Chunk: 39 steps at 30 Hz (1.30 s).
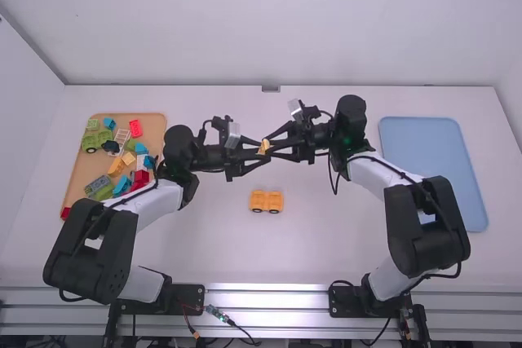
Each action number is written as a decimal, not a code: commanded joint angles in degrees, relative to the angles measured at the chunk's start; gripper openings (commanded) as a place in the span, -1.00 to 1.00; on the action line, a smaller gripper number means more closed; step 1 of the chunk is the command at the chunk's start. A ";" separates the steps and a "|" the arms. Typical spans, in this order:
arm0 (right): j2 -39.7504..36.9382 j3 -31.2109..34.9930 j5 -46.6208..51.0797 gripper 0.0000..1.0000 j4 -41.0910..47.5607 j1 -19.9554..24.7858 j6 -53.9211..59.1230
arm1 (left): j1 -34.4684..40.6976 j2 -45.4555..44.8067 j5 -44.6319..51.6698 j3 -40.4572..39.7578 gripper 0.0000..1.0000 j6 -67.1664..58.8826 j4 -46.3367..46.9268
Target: Assemble lego blocks to make yellow taxi
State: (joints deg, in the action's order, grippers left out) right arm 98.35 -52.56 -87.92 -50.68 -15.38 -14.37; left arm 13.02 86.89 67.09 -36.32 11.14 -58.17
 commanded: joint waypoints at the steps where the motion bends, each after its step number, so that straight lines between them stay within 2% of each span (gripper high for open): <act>1: 0.10 -1.49 -0.79 -0.53 0.11 -0.07 -0.90 | 0.37 0.05 0.83 0.72 -0.96 -1.24 -0.81; 2: 0.10 -1.49 -0.79 -0.55 0.11 -0.09 -0.90 | 0.37 0.05 0.83 0.72 -0.96 -1.24 -0.81; 4: 0.10 -1.49 -0.79 -0.82 0.11 -0.63 -0.85 | 0.50 0.05 0.79 0.70 -0.84 -1.24 -0.83; 6: 0.10 -1.49 -0.79 -0.97 0.09 -1.25 -0.85 | 0.39 0.05 0.28 0.72 -0.64 -1.20 -0.79; 7: 0.10 -1.49 -0.79 -1.00 0.09 -1.55 -0.87 | 0.57 0.05 -0.33 0.72 -0.30 -1.24 -0.76; 8: 0.10 -1.49 -0.74 -1.00 0.04 -1.88 -0.85 | 0.42 0.05 -0.50 0.72 -0.14 -1.22 -0.61; 9: 0.10 -1.49 -0.55 -1.00 -0.17 -2.16 -0.87 | 0.37 0.05 -0.46 0.72 0.13 -1.22 -0.72; 11: 0.10 -1.49 -0.35 -1.00 -0.81 -2.34 -0.87 | 0.50 0.05 -0.44 0.70 0.99 -1.17 -0.72; 15: 0.08 -1.49 -0.35 -1.00 -5.27 -1.18 -6.29 | 0.46 0.05 -0.33 0.72 0.98 -0.87 1.16; 19: 0.08 -1.49 -0.35 -1.00 -10.43 1.36 -11.43 | -0.46 0.03 4.28 0.70 0.98 -4.37 4.59; 26: 0.08 -1.49 5.51 -1.00 -7.87 6.62 -10.67 | -3.85 -0.02 3.30 0.70 0.98 -9.09 14.27; 31: 0.03 -1.51 17.44 -1.00 7.72 10.47 -0.94 | -3.61 -0.56 -8.17 0.70 0.98 -15.69 25.14; 33: -0.51 -1.57 20.79 -1.00 16.96 11.02 5.29 | -3.89 -1.98 -10.36 0.55 0.98 -18.03 28.87; 34: -0.58 -1.60 20.96 -1.00 17.68 10.99 5.81 | -3.96 -2.09 -10.49 0.50 0.98 -18.20 29.22; 37: -1.10 -4.35 28.96 -1.00 34.75 10.38 15.28 | -4.94 -4.15 -13.68 -3.30 0.98 -22.66 40.83; 39: -1.10 -7.69 36.35 -1.00 46.18 8.83 20.61 | -5.20 -5.31 -17.53 -7.34 0.99 -27.80 52.39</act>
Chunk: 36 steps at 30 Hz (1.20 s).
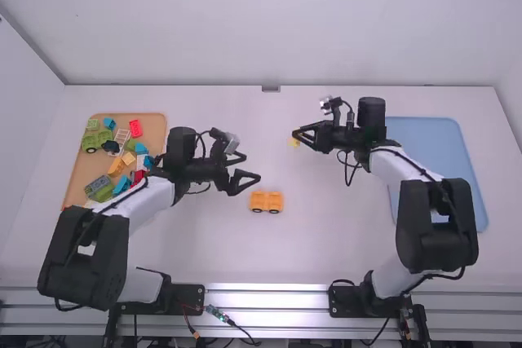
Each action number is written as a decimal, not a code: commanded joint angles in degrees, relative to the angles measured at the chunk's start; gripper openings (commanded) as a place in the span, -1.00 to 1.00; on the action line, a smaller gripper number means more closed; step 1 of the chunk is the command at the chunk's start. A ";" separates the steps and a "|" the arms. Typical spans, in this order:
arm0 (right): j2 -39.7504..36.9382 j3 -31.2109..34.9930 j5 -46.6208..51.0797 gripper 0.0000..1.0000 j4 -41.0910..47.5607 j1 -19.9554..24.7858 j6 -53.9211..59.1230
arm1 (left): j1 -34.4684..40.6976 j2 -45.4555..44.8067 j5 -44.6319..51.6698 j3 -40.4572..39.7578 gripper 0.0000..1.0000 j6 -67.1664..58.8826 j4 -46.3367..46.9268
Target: Assemble lego blocks to make yellow taxi
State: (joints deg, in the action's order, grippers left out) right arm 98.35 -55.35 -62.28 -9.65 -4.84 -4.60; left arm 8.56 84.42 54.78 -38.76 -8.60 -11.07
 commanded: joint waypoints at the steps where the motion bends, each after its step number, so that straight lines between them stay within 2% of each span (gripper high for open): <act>1: -1.10 -6.29 13.16 -1.00 9.18 -2.47 12.87 | -0.70 -3.10 -6.88 -6.51 0.98 -10.29 9.53; 4: -1.08 -13.94 25.31 -1.00 27.76 -7.37 22.91 | -0.15 -3.25 -13.75 -14.53 0.98 -22.16 27.19; 5: -1.08 -14.25 25.86 -1.00 28.48 -7.63 23.34 | -0.15 -3.25 -14.05 -14.84 0.98 -22.57 27.85; 7: -1.08 -17.94 34.80 -1.00 36.72 -10.47 27.19 | -1.03 -3.43 -19.06 -18.51 0.98 -27.40 33.94; 9: -1.08 -19.34 38.71 -1.00 39.76 -11.82 27.58 | -1.60 -3.58 -20.57 -19.69 0.98 -28.76 35.69; 10: -1.08 -20.87 44.19 -1.00 44.22 -13.88 29.68 | -2.78 -3.97 -21.38 -21.00 0.98 -32.47 38.32; 12: -1.08 -22.14 48.78 -1.00 50.01 -16.28 33.22 | -4.57 -4.37 -21.18 -21.62 0.98 -41.37 41.46; 15: -0.95 -22.36 49.77 -1.00 53.16 -18.29 37.31 | -6.91 -4.45 -19.96 -21.51 0.98 -48.63 42.80; 18: -0.25 -22.18 49.92 -1.00 54.40 -20.87 41.90 | -13.16 -4.76 -12.33 -21.33 0.98 -57.96 44.06; 23: 1.39 -23.08 52.15 -1.00 54.95 -24.59 42.03 | -24.85 -4.87 -0.17 -21.33 0.98 -58.68 43.91; 26: 5.15 -25.88 54.14 -1.00 55.82 -27.80 42.64 | -31.74 -4.87 5.27 -21.33 0.98 -62.40 46.49; 29: 10.64 -31.95 55.12 -1.00 60.19 -32.41 44.19 | -37.24 -4.87 7.67 -21.33 0.98 -66.99 50.71; 31: 12.91 -34.69 55.34 -1.00 61.72 -34.12 44.68 | -38.53 -4.87 8.09 -21.33 0.98 -68.36 51.93; 36: 23.05 -46.36 57.05 -1.00 68.39 -40.41 48.37 | -41.48 -4.87 9.05 -21.33 0.98 -73.04 55.45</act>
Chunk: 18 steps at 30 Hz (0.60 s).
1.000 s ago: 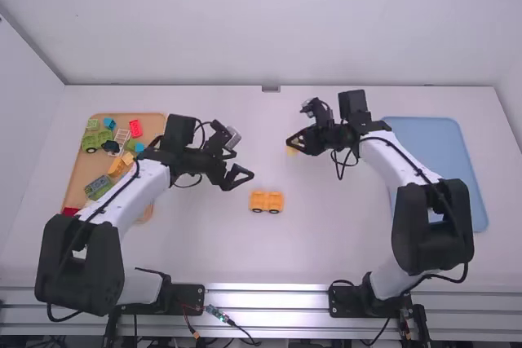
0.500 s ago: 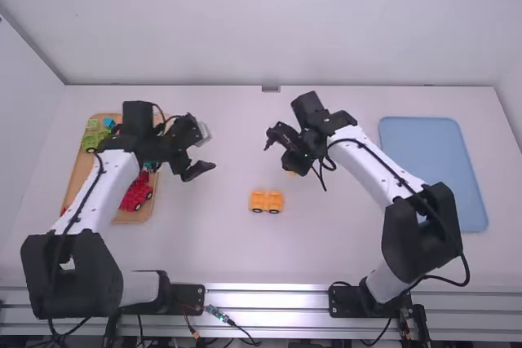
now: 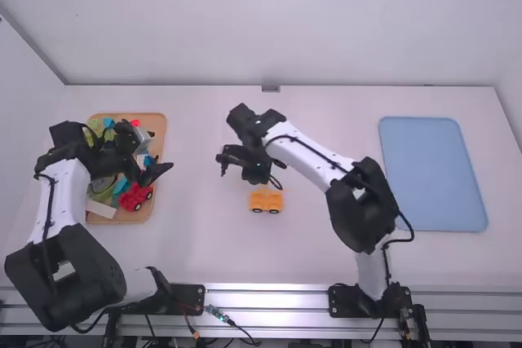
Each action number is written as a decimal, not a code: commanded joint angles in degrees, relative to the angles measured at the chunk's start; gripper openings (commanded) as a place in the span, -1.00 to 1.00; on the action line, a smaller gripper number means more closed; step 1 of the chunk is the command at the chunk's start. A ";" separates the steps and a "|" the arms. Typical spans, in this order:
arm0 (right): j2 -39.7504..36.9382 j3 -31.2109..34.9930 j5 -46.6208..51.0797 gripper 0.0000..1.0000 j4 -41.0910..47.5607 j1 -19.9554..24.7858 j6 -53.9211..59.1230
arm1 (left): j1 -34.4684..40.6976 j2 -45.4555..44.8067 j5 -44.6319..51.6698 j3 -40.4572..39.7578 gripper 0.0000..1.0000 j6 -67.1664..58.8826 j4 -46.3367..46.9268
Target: Assemble lego blocks to make yellow taxi
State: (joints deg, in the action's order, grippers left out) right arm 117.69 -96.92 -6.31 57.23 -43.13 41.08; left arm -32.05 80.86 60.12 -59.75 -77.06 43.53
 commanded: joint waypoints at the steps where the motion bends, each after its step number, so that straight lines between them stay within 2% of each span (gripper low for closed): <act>1: 5.19 -6.40 1.07 -1.00 2.25 -3.08 2.91 | -1.27 -1.31 3.76 -0.35 0.98 -4.52 1.03; 5: 12.14 -13.03 2.93 -1.00 5.11 -6.88 4.70 | -3.32 -1.31 3.78 -0.35 0.98 -4.52 0.26; 9: 16.69 -16.46 4.04 -1.00 6.58 -8.98 5.70 | -5.62 -1.31 3.85 -0.35 0.98 -4.30 -0.87; 18: 22.94 -20.24 3.87 -1.00 5.95 -9.73 1.70 | -12.46 -1.28 6.91 -0.35 0.98 -4.34 -1.11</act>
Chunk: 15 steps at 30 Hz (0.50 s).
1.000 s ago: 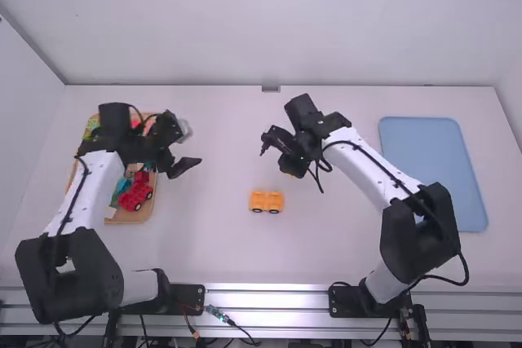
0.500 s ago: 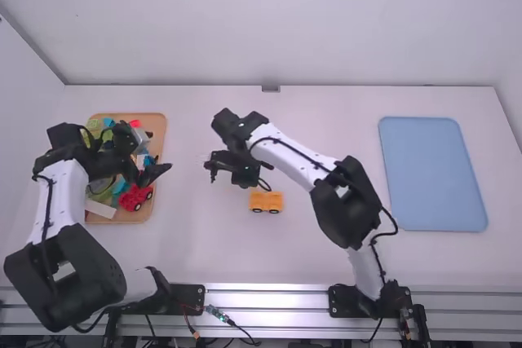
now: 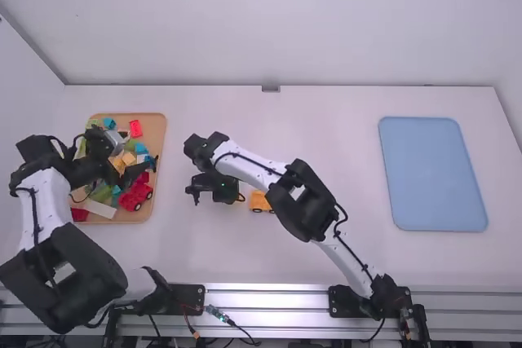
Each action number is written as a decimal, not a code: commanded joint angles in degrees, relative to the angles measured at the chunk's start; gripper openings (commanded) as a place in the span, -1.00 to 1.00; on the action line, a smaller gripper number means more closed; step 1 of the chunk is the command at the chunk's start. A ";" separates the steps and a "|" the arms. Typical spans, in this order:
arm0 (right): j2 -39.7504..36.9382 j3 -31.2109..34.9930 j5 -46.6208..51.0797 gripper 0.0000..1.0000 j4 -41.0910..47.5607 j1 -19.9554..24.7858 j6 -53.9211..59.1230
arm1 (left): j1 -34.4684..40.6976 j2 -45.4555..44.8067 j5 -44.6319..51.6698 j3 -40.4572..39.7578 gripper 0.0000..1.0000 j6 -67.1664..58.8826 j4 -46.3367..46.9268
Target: Assemble lego blocks to make yellow taxi
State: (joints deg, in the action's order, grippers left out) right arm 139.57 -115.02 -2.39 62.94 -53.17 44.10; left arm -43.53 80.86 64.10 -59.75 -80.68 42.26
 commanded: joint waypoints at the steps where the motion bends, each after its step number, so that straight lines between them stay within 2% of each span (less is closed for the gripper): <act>1: 1.19 -2.14 -1.55 -1.00 -0.15 0.55 -1.14 | -2.05 -1.28 2.95 -0.35 0.98 -0.61 -0.11; 10: 1.19 -2.01 -3.39 -0.99 -0.81 0.52 -0.81 | -5.64 -1.28 7.06 0.24 0.98 -0.72 0.22; 13: 1.19 -2.01 -3.63 -0.77 -0.81 0.61 -0.81 | -5.57 -1.28 7.04 0.24 0.98 -0.69 0.17; 15: 1.19 -2.01 -4.00 -0.72 -0.87 0.61 -0.83 | -5.62 -1.28 7.06 0.24 0.98 -0.69 0.20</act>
State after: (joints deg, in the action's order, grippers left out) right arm 139.94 -115.13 -5.54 61.78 -52.64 43.64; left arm -48.86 80.86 68.23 -59.72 -80.84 42.19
